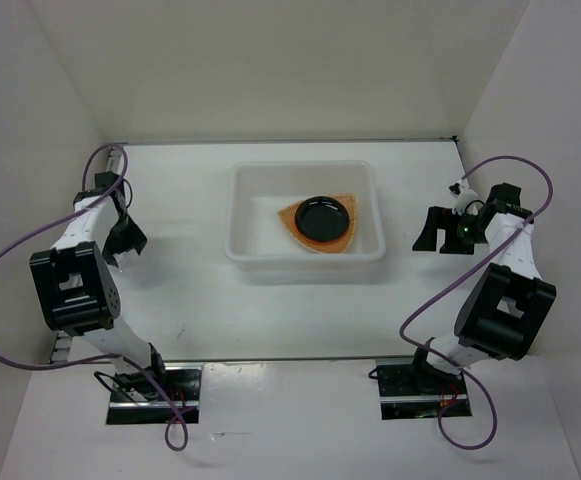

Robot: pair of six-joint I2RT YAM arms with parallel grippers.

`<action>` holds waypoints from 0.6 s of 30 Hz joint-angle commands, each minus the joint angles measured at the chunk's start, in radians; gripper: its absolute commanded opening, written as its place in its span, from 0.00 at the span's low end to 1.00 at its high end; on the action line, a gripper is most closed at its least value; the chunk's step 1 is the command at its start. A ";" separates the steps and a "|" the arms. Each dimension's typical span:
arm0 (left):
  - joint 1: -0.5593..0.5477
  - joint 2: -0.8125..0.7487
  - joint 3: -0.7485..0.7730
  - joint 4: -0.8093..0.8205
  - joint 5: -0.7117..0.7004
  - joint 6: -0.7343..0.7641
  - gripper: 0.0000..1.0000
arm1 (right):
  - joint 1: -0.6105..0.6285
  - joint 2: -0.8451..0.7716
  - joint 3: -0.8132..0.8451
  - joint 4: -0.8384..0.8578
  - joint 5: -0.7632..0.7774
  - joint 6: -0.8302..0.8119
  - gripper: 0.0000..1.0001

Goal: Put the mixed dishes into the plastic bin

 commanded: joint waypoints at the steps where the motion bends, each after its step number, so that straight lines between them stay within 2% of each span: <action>1: 0.008 0.011 0.008 0.043 0.008 0.035 0.64 | -0.008 0.001 -0.002 0.005 -0.013 -0.008 0.98; 2: 0.008 0.011 0.008 0.054 0.008 0.035 0.55 | -0.008 0.001 -0.002 0.005 -0.013 -0.008 0.98; 3: 0.008 0.011 0.008 0.054 0.008 0.035 0.40 | -0.008 0.001 -0.002 0.005 -0.013 -0.008 0.98; 4: 0.008 0.011 0.008 0.054 0.008 0.035 0.36 | -0.008 0.001 -0.002 0.005 -0.013 -0.008 0.98; 6: 0.008 0.011 0.008 0.054 0.008 0.044 0.36 | -0.008 0.001 -0.002 0.005 -0.004 -0.008 0.98; 8: 0.008 0.011 0.029 0.045 0.018 0.044 0.42 | -0.008 0.001 -0.002 0.005 -0.004 -0.008 0.98; 11: 0.008 -0.014 0.069 0.032 0.046 0.044 0.61 | -0.008 0.001 -0.002 0.005 -0.004 -0.008 0.98; 15: 0.008 -0.057 0.138 0.009 0.037 0.054 0.76 | -0.008 0.010 -0.002 0.005 -0.004 -0.008 0.98; 18: 0.008 -0.023 0.222 -0.018 0.009 0.077 0.82 | -0.008 0.019 -0.002 0.005 -0.004 -0.008 0.98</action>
